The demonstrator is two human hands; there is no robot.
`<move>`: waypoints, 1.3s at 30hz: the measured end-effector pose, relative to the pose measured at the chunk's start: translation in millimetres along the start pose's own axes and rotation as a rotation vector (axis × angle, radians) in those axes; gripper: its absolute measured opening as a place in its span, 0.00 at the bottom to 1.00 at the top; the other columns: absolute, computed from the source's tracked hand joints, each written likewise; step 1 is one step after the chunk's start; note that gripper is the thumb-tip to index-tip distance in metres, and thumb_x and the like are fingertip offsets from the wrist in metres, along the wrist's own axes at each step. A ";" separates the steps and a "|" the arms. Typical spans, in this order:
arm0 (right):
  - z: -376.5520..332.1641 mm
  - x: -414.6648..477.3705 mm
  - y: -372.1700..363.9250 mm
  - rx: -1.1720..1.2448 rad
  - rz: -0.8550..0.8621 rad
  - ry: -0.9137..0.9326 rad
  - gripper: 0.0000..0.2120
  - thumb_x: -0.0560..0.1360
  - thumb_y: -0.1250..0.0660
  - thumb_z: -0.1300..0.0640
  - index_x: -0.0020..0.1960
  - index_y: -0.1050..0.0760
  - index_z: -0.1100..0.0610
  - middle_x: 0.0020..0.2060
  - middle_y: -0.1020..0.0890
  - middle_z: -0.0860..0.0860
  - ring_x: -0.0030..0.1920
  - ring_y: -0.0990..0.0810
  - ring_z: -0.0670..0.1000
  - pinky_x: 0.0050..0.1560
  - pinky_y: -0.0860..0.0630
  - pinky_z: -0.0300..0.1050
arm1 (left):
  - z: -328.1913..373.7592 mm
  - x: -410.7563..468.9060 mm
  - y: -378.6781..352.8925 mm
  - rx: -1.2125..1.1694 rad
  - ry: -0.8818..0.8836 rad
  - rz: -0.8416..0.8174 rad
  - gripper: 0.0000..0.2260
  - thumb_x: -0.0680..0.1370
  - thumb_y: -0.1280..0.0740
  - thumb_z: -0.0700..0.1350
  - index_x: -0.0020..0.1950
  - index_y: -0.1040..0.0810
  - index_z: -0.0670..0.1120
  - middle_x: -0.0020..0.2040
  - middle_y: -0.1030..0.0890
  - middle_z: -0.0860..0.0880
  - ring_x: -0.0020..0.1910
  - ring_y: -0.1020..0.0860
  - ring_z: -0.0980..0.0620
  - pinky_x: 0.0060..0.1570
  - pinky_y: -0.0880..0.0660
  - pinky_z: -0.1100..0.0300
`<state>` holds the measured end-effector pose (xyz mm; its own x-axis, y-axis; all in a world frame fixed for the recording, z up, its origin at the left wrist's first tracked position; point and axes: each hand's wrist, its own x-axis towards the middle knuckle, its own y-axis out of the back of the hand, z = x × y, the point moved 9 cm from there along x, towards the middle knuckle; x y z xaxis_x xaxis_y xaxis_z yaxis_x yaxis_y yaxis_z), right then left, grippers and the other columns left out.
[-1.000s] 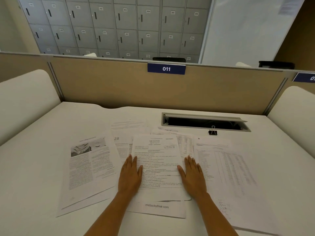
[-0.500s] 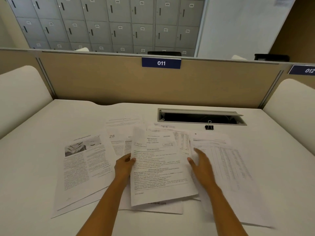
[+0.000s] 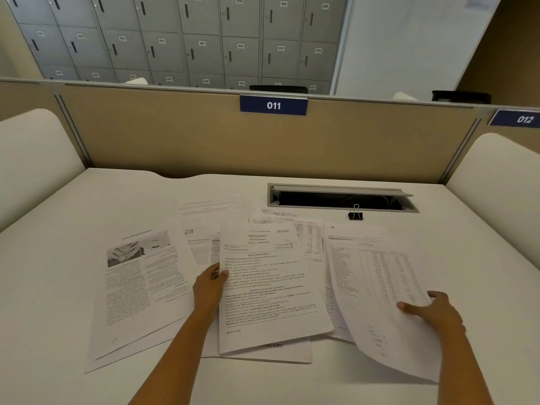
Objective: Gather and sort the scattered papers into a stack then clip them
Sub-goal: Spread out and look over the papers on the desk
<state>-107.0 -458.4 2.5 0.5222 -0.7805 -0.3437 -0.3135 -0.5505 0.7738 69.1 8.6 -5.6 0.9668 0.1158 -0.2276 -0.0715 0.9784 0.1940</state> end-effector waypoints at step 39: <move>-172.1 -84.6 -141.3 0.204 -0.153 0.563 0.34 0.73 0.32 0.48 0.73 0.40 0.59 0.68 0.33 0.57 0.68 0.34 0.56 0.68 0.33 0.51 | 11.9 -2.3 0.7 -0.174 0.022 -0.003 0.17 0.78 0.37 0.43 0.67 0.28 0.43 0.62 0.23 0.45 0.58 0.23 0.44 0.60 0.27 0.47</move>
<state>29.7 -263.6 13.8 0.8941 -0.4429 -0.0661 -0.3186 -0.7329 0.6011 69.7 7.0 6.4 0.9616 0.1142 -0.2494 -0.1115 0.9934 0.0251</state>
